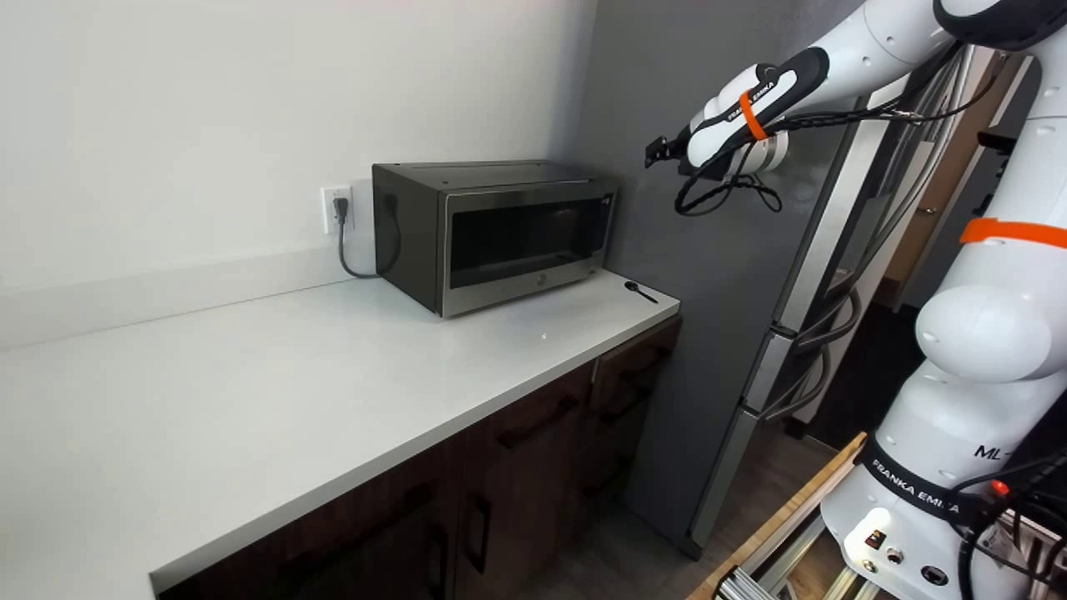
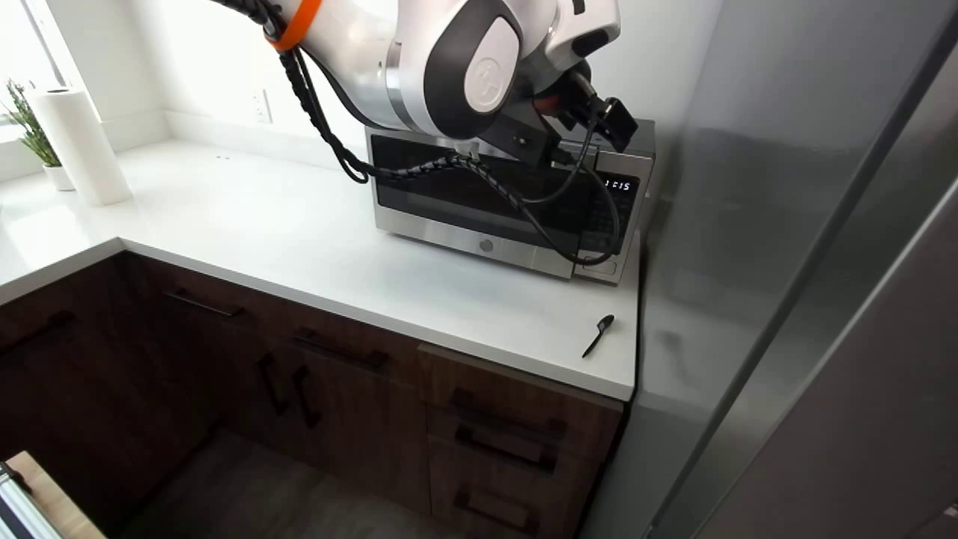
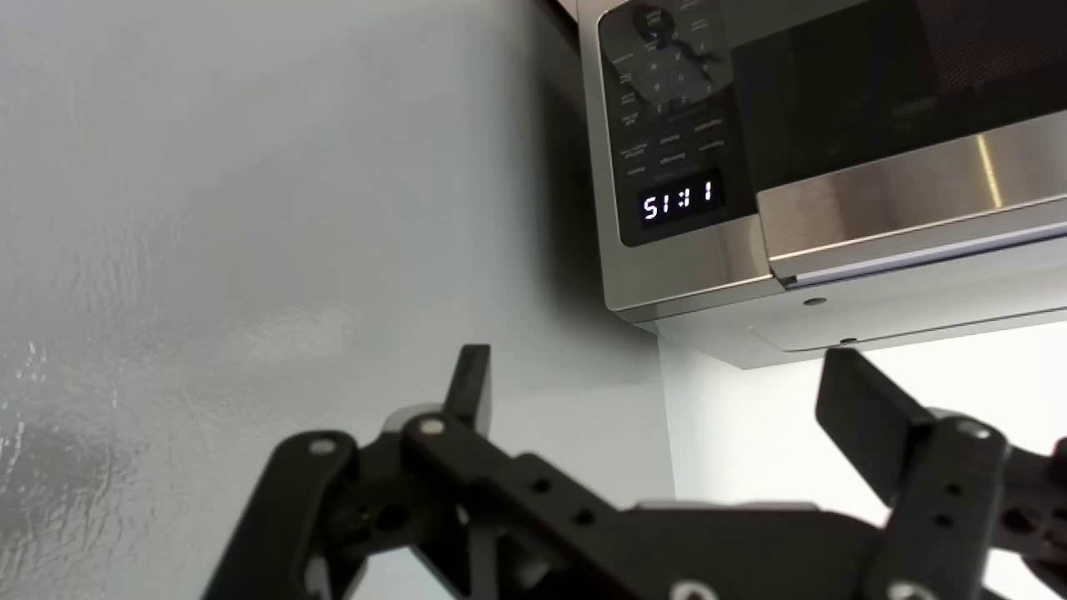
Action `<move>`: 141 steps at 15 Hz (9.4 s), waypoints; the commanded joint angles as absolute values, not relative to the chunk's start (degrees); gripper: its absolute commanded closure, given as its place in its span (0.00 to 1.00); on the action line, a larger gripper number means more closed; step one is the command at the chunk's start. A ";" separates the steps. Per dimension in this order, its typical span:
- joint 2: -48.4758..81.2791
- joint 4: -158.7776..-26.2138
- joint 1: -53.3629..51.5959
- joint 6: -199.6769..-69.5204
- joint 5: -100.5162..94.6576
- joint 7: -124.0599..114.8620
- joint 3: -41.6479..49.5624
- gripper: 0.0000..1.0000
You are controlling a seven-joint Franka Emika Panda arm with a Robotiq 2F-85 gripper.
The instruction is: Press a button on the microwave, then open it
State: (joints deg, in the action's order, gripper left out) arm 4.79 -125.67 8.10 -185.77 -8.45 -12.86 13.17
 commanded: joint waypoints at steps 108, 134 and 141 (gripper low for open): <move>27.01 -89.04 15.30 -153.51 21.49 -5.71 5.57 0.00; 36.70 -72.57 20.28 -139.11 24.25 4.73 -0.23 0.00; 40.07 -67.95 20.79 -138.85 24.10 5.94 -2.07 0.00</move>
State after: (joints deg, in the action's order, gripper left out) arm 37.62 -71.62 19.68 -140.76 23.31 4.36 -0.65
